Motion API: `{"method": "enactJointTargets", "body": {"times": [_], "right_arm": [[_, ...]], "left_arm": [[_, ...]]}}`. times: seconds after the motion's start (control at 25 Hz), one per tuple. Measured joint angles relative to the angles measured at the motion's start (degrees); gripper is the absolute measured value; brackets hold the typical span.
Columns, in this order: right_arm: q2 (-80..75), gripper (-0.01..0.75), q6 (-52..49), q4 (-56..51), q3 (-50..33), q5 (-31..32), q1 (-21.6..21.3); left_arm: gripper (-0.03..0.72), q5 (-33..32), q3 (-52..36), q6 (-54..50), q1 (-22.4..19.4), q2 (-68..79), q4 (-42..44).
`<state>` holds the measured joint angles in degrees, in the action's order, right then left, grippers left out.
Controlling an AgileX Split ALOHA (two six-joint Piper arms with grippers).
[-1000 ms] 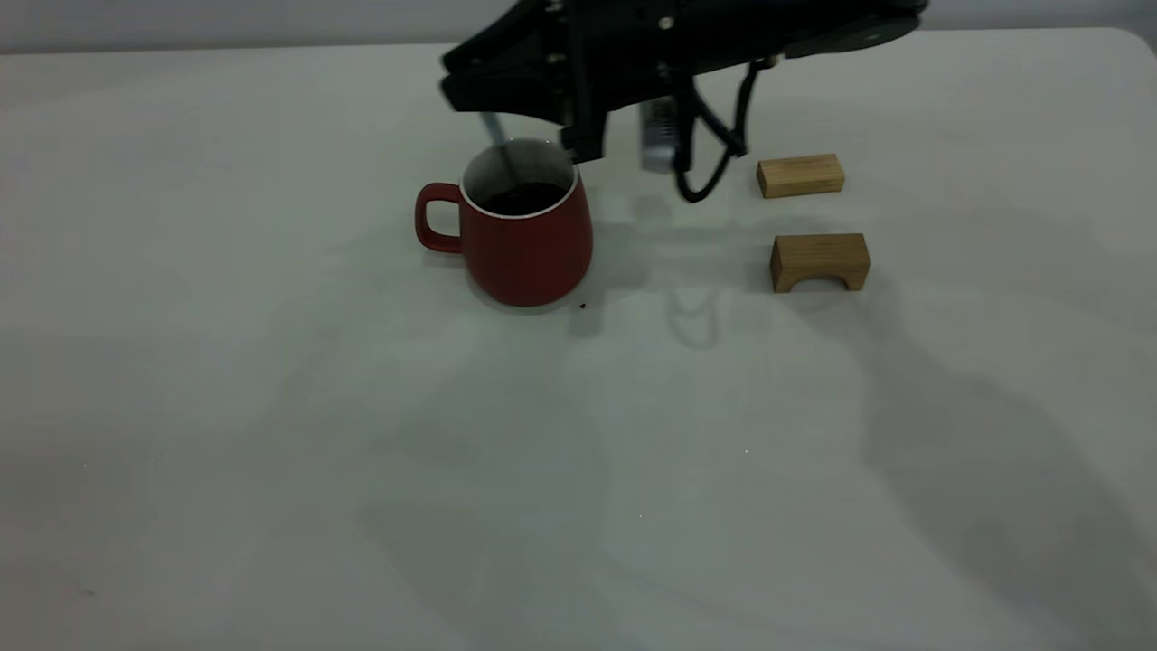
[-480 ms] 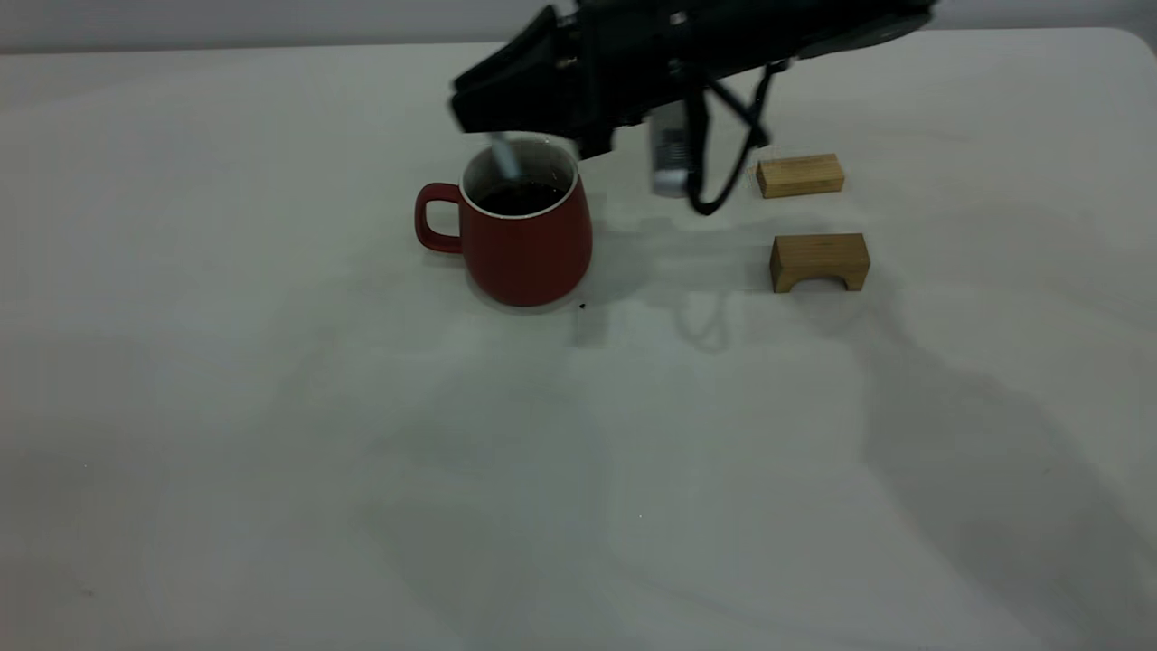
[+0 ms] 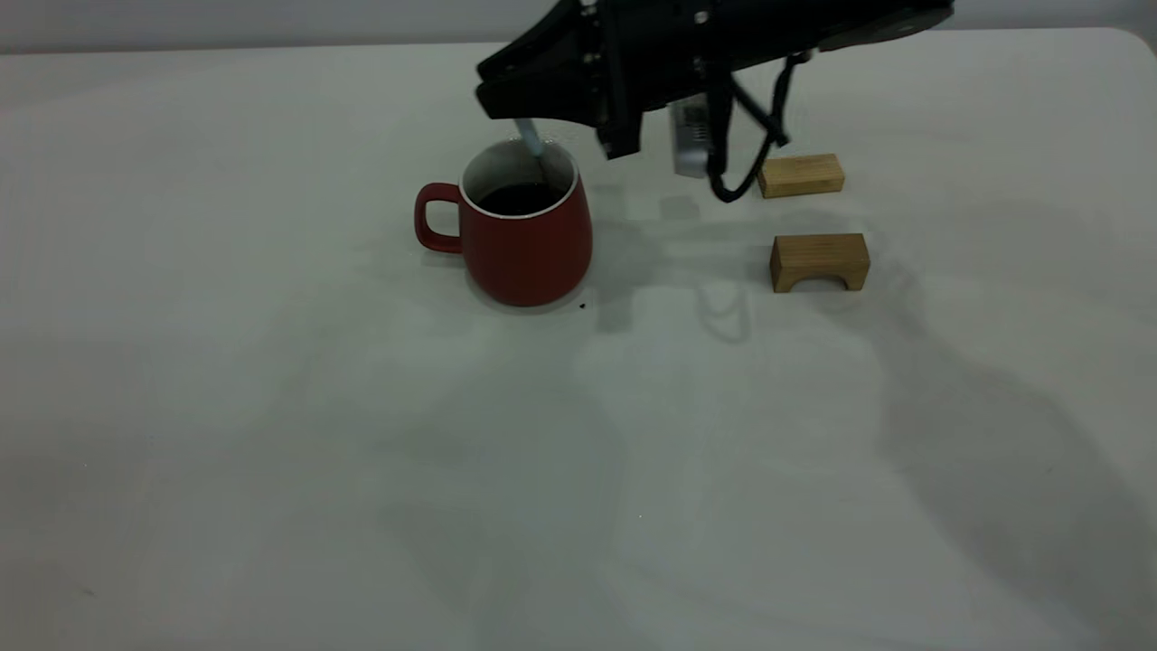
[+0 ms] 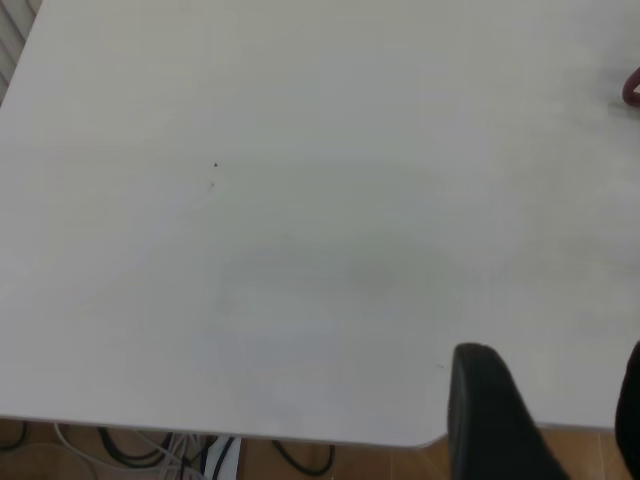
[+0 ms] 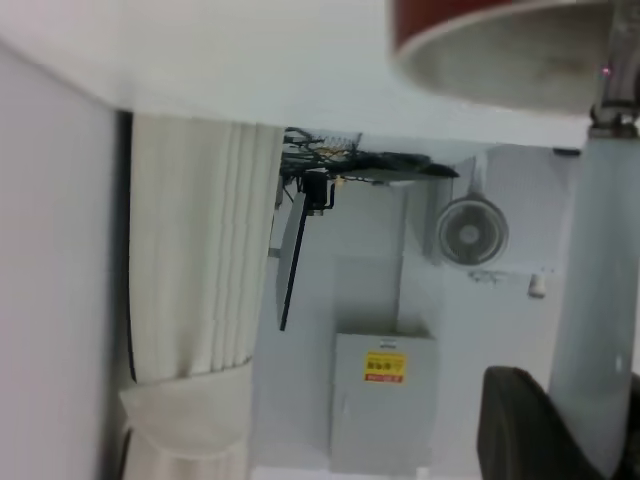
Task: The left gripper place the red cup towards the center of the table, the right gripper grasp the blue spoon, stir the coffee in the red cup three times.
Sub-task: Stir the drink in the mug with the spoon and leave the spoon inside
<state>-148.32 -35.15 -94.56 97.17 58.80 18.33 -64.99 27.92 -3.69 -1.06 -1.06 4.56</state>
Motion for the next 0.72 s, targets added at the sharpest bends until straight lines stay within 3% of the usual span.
{"method": "enactJointTargets", "body": {"times": [0.24, 0.72], "right_arm": [[0.00, 0.146, -4.79, 0.69, 0.00, 0.74, 1.89], [0.00, 0.146, 1.36, -1.42, 0.00, 0.63, 2.29]], "left_arm": [[0.382, 0.00, 0.00, 0.00, 0.00, 0.00, 0.00], [0.382, 0.00, 0.00, 0.00, 0.00, 0.00, 0.00]]}}
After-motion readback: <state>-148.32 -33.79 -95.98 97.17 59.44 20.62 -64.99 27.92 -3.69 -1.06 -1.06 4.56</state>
